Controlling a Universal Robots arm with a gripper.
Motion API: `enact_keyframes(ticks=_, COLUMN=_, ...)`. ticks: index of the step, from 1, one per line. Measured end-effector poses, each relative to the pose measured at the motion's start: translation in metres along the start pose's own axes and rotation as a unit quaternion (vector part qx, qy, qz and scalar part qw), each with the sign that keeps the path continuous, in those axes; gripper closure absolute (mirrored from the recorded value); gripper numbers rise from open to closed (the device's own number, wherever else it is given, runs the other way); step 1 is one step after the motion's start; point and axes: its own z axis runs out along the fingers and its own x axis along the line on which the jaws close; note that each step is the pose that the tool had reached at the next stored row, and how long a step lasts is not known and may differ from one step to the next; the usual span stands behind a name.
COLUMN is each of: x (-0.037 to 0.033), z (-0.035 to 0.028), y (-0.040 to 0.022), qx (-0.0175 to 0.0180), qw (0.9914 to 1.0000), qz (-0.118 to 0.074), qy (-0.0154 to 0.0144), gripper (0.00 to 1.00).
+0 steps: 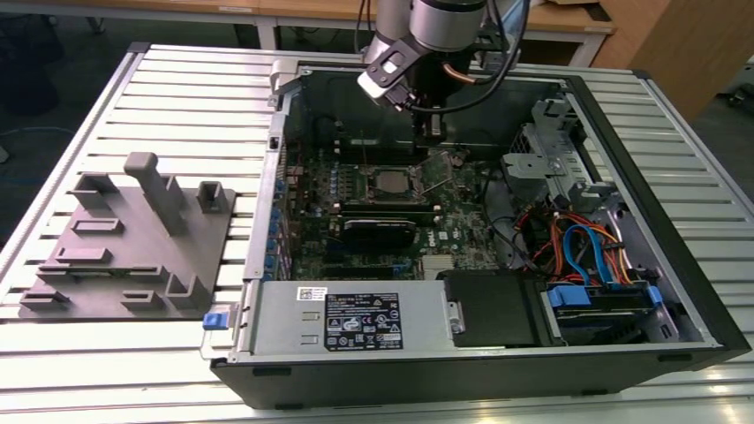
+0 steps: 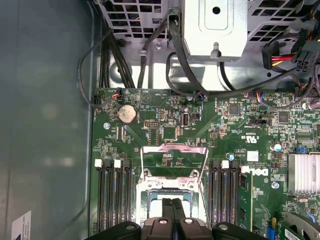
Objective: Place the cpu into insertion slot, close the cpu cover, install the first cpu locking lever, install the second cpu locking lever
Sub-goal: 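Close the cpu cover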
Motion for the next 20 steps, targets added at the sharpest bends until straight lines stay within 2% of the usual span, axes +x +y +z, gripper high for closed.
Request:
enact_keyframes(ticks=13, x=0.0000, z=0.0000, y=0.0014, qx=0.0000, qw=1.00000, qz=0.000, qy=0.0000, gripper=0.90)
enact_keyframes(ticks=20, x=0.0000, z=-0.0064, y=0.0015, qx=0.0000, qw=1.00000, qz=0.000, qy=0.0000, gripper=0.90)
